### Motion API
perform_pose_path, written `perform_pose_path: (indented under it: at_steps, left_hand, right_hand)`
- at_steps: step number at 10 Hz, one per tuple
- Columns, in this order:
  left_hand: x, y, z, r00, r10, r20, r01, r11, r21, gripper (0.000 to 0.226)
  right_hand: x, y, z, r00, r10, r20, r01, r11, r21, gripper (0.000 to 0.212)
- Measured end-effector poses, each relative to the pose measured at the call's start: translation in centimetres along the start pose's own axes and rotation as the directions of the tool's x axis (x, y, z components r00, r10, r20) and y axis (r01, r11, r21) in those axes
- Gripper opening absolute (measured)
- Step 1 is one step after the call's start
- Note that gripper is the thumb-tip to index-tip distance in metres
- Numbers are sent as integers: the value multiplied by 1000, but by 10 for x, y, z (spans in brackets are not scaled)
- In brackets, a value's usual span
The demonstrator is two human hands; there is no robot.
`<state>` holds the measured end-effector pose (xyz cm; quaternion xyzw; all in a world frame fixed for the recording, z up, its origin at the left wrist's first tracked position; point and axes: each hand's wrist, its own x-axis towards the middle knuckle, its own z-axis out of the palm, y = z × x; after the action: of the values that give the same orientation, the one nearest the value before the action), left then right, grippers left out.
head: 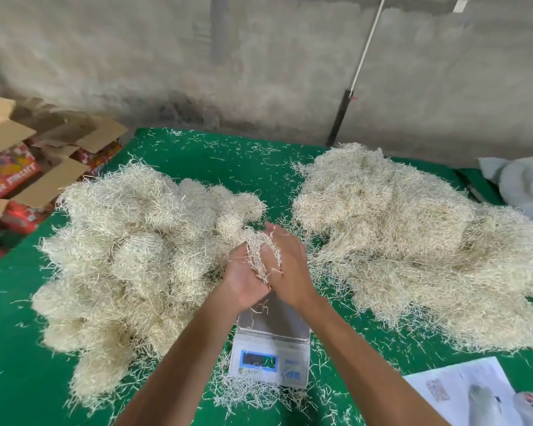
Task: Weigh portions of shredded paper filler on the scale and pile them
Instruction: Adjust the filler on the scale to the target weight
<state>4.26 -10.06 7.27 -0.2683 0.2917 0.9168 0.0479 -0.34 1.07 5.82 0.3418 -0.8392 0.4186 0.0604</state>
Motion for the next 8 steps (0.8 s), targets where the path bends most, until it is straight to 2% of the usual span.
perform_pose_path:
  at_steps: [1,2,3,4,5,6,7,8]
  left_hand:
    - [5,23,-20,970,210,-126,-210,978,18,36]
    - [1,37,-28,971,230,-67,-235,968,-85,61]
    - [15,51,-65,940,309,-146,-298,950,96,51]
    - [22,68,-83,868,492,-60,-356,702,617,43]
    - [8,88,-105,999,-5,-50,-31,712,-701,54]
    - [10,95,-95,914,318,-250,-364,917,-164,69]
    - [18,112,-84,913,385,-136,-387,922,12,64]
    - [27,107,-88,920,378,-107,-365,923,122,58]
  right_hand:
    - [-14,1,25,972,-134,195,138,990,-8,61]
    - [-20,13,47,924,-10,381,-3,999,36,65]
    - [-4,34,52,836,234,496,-232,970,-67,41]
    - [24,23,58,820,326,470,-388,921,38,59]
    - [72,2,70,845,345,409,-467,849,249,56]
    - [129,-22,66,888,383,254,-454,818,353,53]
    - [171,-38,51,906,370,207,-421,730,538,58]
    - [167,-38,49,909,349,227,-415,809,416,51]
